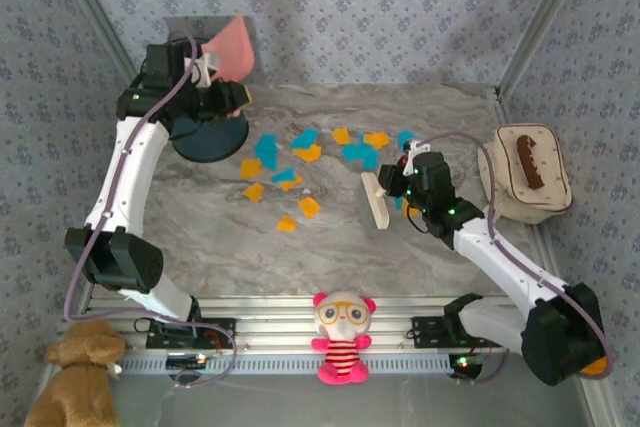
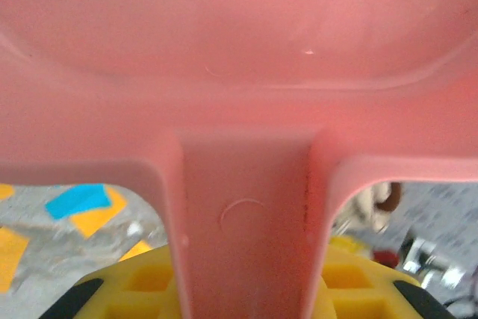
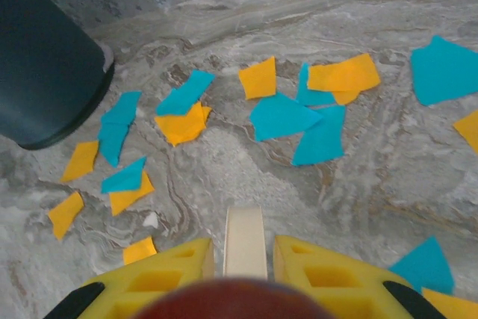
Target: Sweep away the paper scraps from the table
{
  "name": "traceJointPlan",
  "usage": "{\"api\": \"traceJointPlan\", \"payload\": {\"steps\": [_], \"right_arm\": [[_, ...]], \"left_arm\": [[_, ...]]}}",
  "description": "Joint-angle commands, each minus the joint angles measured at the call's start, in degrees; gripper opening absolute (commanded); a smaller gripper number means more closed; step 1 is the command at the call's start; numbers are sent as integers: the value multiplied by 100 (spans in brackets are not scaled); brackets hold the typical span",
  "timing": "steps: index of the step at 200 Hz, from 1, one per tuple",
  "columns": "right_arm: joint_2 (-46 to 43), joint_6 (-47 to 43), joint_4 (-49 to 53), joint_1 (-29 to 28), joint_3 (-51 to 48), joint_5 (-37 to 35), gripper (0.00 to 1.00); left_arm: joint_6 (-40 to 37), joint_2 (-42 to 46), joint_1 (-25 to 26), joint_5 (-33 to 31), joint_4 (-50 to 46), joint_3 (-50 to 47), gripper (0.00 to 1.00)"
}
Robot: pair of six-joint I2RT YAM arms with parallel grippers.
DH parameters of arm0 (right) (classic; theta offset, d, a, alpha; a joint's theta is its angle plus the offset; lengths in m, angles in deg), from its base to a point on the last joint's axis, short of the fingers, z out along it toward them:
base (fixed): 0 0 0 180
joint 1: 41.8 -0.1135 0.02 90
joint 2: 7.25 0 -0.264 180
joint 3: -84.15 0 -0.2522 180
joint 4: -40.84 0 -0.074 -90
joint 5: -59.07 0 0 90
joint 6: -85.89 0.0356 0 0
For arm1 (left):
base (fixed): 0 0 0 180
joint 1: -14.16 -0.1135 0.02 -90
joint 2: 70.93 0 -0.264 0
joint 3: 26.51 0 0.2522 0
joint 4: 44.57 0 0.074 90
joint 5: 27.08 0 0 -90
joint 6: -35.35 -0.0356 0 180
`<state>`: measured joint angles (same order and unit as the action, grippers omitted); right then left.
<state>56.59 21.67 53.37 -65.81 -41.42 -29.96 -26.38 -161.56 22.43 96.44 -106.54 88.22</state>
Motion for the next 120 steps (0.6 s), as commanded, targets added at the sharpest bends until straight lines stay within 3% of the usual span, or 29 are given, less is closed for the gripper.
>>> {"api": "traceJointPlan", "payload": {"steps": [1, 67, 120], "right_arm": [[268, 435, -890, 291, 261, 413, 0], [1495, 978, -2327, 1179, 656, 842, 0], [2693, 1390, -3037, 1494, 1268, 510, 0]], "left_arm": [[-1422, 410, 226, -495, -924, -356, 0], [-2031, 1061, 677, -1081, -853, -1764, 0], [-2241, 1258, 1036, -1560, -823, -2226, 0]]}}
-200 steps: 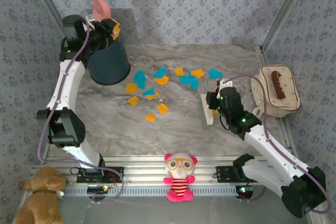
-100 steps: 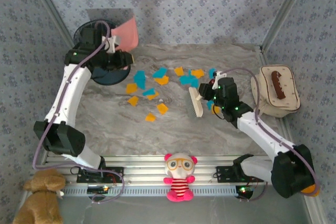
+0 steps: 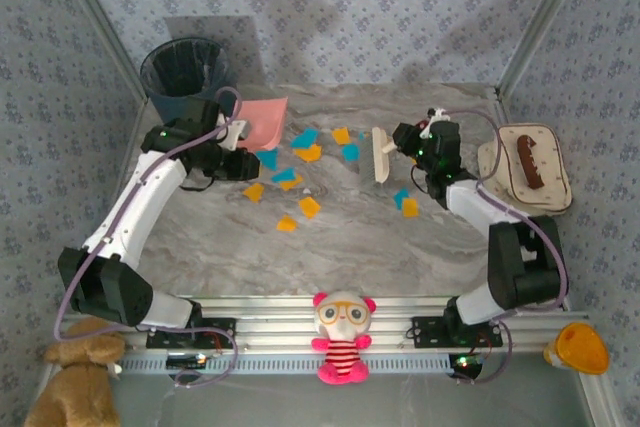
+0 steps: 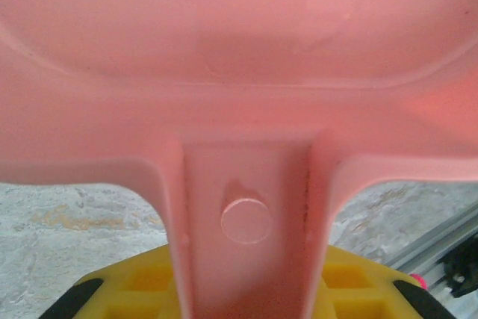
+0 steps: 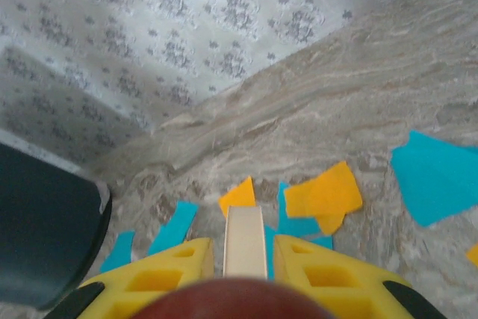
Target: Sweep away the paper scraps from the table
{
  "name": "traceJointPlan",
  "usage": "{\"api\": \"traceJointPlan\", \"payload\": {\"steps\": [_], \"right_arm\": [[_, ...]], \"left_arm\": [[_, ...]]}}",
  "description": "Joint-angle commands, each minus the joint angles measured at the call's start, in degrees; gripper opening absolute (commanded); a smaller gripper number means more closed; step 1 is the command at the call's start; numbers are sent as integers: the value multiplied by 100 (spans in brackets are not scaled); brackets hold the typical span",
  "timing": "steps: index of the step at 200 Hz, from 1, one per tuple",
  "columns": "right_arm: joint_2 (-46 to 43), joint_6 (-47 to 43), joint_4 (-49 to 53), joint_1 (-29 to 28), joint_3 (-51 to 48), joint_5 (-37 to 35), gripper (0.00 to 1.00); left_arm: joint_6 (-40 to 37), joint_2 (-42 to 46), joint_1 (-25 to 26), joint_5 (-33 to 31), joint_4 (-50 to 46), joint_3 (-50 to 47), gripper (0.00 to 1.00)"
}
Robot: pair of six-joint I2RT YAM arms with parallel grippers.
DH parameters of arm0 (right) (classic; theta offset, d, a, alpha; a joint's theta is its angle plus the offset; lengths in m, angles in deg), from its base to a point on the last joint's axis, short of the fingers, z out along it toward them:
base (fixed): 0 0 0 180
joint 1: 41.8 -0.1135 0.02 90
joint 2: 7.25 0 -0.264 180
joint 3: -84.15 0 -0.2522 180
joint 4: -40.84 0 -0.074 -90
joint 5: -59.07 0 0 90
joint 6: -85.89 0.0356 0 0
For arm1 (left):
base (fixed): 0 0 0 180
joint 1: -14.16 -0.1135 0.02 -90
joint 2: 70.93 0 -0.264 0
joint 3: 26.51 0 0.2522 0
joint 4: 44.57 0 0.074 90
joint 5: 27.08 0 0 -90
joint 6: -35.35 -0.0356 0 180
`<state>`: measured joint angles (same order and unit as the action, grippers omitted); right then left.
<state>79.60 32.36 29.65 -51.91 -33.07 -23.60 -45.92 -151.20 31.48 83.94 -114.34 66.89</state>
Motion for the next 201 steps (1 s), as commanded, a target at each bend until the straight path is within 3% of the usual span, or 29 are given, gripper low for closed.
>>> {"api": "traceJointPlan", "payload": {"steps": [1, 76, 142, 201], "right_arm": [[437, 331, -653, 114, 471, -144, 0], [1087, 509, -620, 196, 564, -636, 0], [640, 206, -116, 230, -46, -891, 0], [-376, -183, 679, 121, -728, -1337, 0]], "left_arm": [[-290, 222, 127, -305, -42, -95, 0], [-196, 231, 157, -89, 45, -206, 0], [-241, 161, 223, -27, 40, -210, 0], [-322, 31, 376, -51, 55, -115, 0]]}}
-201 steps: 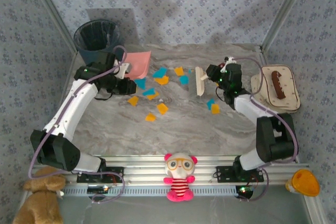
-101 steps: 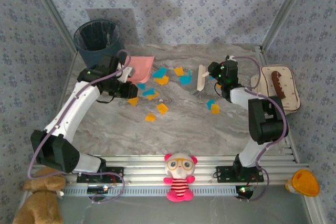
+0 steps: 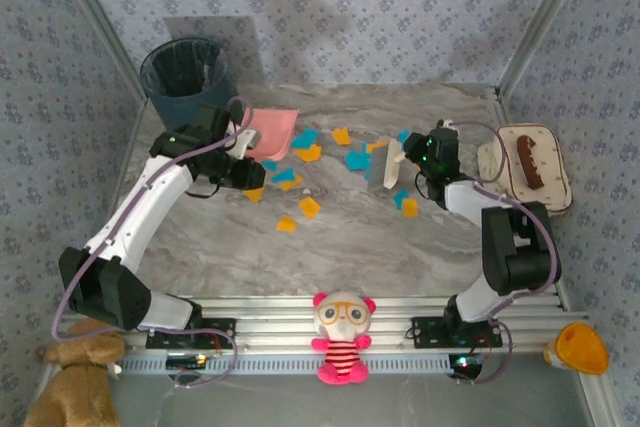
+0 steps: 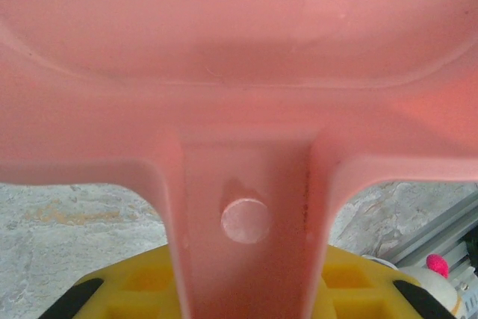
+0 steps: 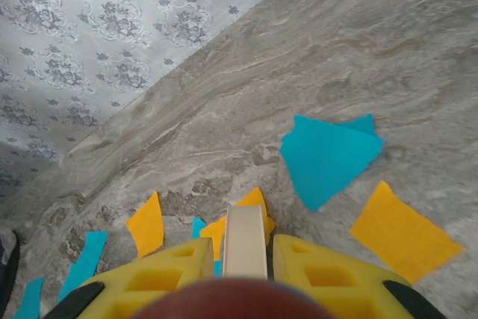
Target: Sweep away the paper scraps from the table
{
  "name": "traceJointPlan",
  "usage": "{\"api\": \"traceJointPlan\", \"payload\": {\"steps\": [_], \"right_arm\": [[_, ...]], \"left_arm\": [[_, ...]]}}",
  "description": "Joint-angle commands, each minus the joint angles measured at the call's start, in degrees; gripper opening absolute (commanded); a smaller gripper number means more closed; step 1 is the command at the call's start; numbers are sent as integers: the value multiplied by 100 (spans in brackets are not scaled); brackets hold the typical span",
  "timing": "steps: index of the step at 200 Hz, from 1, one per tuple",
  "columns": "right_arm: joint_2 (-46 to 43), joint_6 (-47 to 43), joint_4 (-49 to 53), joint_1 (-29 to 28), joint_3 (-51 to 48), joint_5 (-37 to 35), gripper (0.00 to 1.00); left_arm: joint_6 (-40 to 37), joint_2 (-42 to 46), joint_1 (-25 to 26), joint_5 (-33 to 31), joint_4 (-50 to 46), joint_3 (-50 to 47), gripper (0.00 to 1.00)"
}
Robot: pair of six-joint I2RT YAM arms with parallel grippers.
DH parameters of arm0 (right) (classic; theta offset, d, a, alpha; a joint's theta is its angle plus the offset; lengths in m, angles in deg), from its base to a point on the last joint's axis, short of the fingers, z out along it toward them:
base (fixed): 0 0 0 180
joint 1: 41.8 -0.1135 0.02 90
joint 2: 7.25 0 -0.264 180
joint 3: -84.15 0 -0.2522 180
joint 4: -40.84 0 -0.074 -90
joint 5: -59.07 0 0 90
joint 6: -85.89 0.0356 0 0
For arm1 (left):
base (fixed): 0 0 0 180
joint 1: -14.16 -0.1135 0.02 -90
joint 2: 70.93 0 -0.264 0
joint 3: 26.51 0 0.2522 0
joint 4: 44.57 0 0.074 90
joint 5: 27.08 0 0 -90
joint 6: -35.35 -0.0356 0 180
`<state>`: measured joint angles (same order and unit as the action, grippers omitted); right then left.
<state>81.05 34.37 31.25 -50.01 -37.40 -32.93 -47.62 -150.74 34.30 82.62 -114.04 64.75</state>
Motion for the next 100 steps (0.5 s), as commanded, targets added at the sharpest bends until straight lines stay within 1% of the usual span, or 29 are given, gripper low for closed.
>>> {"api": "traceJointPlan", "payload": {"steps": [1, 58, 100], "right_arm": [[-535, -398, 531, -73, -308, -410, 0], [-1583, -489, 1371, -292, -817, -594, 0], [-2429, -375, 2323, -534, -1031, -923, 0]], "left_arm": [[-150, -20, 95, 83, 24, 99, 0], [-277, -151, 477, -139, -37, 116, 0], [-361, -285, 683, -340, -112, 187, 0]]}}
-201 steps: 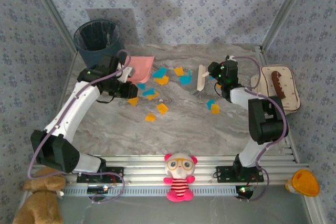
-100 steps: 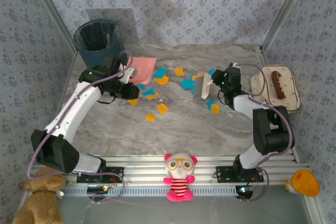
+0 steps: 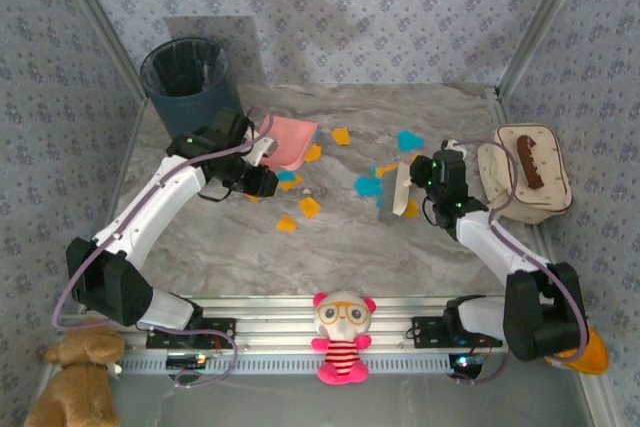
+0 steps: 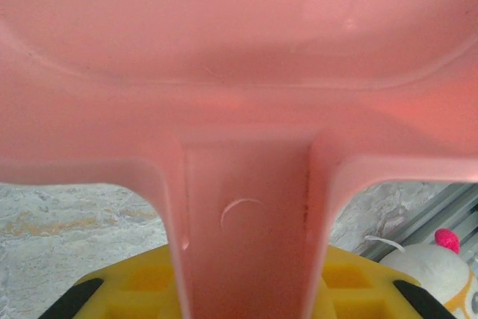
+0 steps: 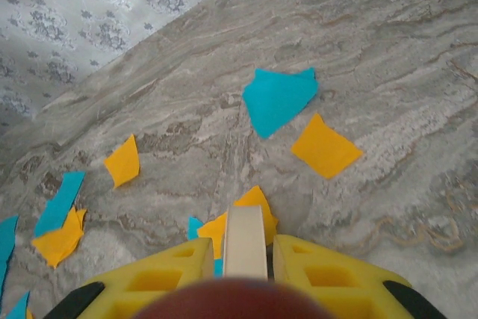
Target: Sweep away the paper scraps from the table
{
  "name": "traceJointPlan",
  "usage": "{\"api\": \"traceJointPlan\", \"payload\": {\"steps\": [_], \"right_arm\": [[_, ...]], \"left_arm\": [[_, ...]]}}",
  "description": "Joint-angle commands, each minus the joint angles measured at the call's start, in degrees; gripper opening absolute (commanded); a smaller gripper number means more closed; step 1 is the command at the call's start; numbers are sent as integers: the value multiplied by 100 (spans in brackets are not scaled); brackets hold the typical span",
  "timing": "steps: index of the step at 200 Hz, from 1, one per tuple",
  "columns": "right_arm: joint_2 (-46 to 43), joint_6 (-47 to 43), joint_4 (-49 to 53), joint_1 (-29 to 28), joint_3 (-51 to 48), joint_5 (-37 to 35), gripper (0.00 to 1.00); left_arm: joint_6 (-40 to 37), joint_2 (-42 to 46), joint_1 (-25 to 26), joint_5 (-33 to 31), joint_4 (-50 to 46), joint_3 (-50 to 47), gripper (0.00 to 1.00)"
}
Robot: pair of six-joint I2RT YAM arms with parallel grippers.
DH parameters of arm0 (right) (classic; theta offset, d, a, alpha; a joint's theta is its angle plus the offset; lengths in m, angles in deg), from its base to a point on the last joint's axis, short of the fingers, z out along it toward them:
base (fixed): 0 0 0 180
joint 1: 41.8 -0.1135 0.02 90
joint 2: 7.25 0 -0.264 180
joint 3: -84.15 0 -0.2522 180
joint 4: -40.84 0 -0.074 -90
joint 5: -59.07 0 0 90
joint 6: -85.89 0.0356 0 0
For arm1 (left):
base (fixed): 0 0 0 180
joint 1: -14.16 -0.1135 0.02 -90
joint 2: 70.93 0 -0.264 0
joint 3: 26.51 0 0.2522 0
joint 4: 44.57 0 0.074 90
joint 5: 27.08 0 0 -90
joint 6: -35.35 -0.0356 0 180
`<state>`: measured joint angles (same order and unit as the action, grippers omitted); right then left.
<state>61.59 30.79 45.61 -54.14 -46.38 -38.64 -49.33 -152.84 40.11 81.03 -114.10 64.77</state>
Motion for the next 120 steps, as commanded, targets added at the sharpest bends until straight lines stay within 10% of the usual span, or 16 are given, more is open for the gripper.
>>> {"api": "traceJointPlan", "payload": {"steps": [1, 120], "right_arm": [[-498, -8, 906, -125, -133, -353, 0], [-2042, -1145, 1249, -307, 126, 170, 0]], "left_arm": [[-194, -77, 111, -187, -108, 189, 0], [-1166, -481, 785, -935, -675, 191, 0]]}}
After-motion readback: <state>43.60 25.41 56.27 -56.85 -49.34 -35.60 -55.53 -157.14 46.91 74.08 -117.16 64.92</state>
